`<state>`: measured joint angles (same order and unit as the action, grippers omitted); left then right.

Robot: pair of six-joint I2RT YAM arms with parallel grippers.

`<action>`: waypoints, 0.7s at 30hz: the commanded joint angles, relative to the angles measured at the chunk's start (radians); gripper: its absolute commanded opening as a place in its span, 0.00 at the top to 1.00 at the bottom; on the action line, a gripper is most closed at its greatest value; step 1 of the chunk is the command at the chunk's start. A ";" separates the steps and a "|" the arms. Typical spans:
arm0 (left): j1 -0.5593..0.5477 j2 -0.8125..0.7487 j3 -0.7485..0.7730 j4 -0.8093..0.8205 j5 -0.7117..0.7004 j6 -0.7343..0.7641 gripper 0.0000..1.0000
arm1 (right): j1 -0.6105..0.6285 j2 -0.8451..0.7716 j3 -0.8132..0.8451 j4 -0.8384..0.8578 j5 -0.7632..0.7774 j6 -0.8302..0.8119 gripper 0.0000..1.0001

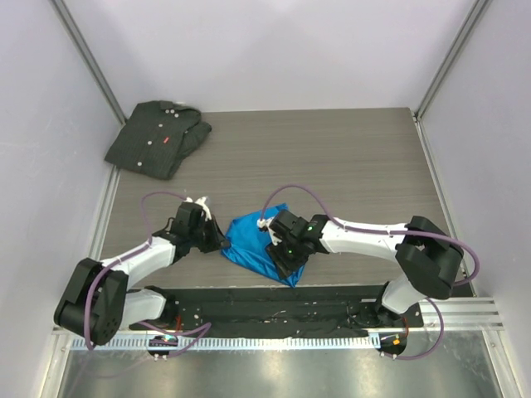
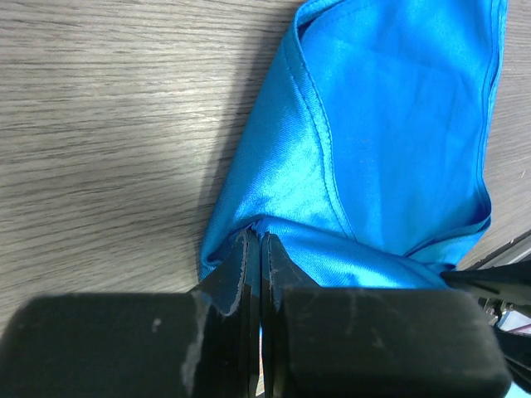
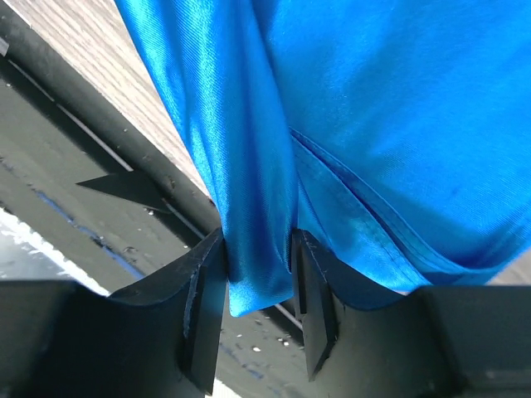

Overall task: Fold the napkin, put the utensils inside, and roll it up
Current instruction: Roll the napkin with the utensil

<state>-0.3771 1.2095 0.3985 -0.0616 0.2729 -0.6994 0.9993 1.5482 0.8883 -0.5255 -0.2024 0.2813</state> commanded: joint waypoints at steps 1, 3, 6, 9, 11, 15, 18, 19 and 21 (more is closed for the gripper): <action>0.003 0.025 0.008 -0.026 -0.029 0.012 1.00 | -0.007 0.027 0.006 -0.014 -0.090 0.061 0.56; 0.003 0.027 0.011 -0.029 -0.029 0.012 1.00 | -0.022 0.035 -0.003 -0.018 -0.094 0.074 0.56; 0.003 0.032 0.013 -0.029 -0.031 0.012 1.00 | -0.045 0.039 -0.031 -0.016 -0.123 0.099 0.58; 0.003 0.042 0.017 -0.032 -0.029 0.011 1.00 | -0.080 0.044 -0.064 -0.008 -0.172 0.108 0.63; 0.003 0.051 0.020 -0.030 -0.029 0.012 1.00 | -0.113 0.050 -0.095 0.014 -0.222 0.117 0.65; 0.003 0.100 0.034 -0.033 -0.024 0.011 1.00 | -0.157 0.065 -0.132 0.042 -0.285 0.130 0.65; 0.003 0.131 0.048 -0.040 -0.018 0.014 1.00 | -0.165 0.052 -0.129 0.038 -0.301 0.131 0.61; 0.003 0.148 0.054 -0.041 -0.015 0.012 1.00 | -0.166 0.044 -0.118 0.032 -0.298 0.131 0.58; 0.003 0.160 0.059 -0.044 -0.014 0.012 1.00 | -0.169 0.012 -0.097 -0.017 -0.273 0.124 0.52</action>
<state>-0.3771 1.3132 0.4610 -0.0513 0.3191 -0.7048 0.8326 1.5883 0.7853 -0.4480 -0.4953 0.4114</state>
